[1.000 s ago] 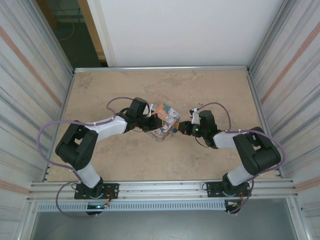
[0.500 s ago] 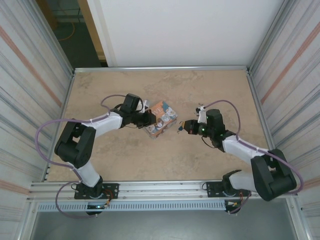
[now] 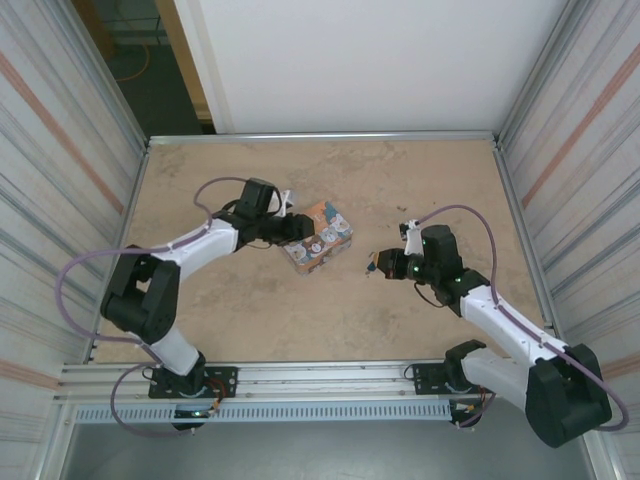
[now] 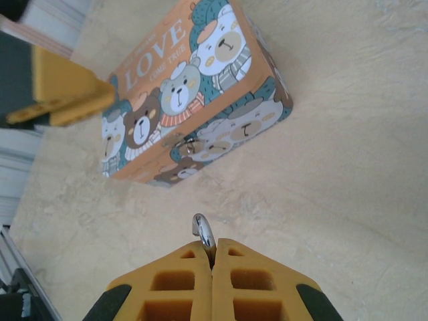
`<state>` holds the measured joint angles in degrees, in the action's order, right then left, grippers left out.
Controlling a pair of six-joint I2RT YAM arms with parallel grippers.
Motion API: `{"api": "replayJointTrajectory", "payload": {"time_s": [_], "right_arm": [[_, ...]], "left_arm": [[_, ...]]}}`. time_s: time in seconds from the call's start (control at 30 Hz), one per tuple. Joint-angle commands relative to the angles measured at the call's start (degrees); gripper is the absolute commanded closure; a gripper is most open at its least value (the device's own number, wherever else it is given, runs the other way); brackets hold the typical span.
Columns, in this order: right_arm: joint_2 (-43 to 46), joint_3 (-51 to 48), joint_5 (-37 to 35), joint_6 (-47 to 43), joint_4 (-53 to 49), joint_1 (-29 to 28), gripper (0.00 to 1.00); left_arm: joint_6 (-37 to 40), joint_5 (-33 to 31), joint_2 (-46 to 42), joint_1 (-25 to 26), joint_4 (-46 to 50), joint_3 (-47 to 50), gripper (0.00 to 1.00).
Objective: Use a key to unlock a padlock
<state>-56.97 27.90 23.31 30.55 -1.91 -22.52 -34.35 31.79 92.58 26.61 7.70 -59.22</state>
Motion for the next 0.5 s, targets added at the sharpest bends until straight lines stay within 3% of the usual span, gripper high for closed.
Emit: {"api": "replayJointTrajectory", "payload": {"time_s": [0.0, 0.47], "right_arm": [[2.7, 2.2, -1.2, -1.7, -4.2, -0.8, 1.00], [3.9, 4.6, -3.5, -2.4, -8.8, -2.9, 1.00]], "left_arm": [[2.7, -2.1, -7.3, -0.3, 1.3, 1.0, 0.52], [9.7, -15.3, -31.4, -0.5, 5.2, 13.2, 0.36]]}}
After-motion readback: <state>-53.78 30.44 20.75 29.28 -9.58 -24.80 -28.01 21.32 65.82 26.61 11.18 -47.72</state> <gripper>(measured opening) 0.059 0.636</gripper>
